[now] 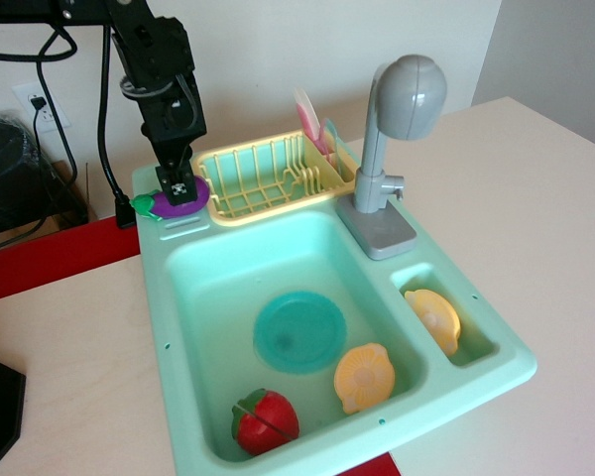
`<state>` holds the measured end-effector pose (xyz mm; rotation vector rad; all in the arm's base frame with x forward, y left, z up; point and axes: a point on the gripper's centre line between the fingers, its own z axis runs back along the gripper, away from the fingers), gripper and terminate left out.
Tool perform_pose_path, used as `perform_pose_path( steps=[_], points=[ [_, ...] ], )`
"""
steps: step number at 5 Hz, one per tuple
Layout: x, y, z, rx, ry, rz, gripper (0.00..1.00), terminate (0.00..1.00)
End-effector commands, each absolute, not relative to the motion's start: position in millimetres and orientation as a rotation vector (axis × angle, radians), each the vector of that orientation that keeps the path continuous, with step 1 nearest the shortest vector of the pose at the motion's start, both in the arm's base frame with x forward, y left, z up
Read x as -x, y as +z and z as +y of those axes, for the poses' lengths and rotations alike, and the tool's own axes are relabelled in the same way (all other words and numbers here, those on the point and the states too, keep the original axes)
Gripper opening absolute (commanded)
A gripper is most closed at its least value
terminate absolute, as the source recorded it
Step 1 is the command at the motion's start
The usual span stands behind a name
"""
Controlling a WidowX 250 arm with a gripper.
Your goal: Put eggplant on plate
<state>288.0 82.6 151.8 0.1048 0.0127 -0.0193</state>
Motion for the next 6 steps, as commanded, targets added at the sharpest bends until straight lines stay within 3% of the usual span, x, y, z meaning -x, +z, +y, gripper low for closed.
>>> perform_pose_path(
  steps=[1, 5, 6],
  points=[
    [-288, 152, 83, -0.105, -0.019, 0.013, 1.0, 0.0],
    [-287, 110, 86, -0.16, 0.006, 0.081, 1.0, 0.0],
    [-283, 110, 87, -0.185, 0.019, 0.059, 0.0, 0.0]
  ],
)
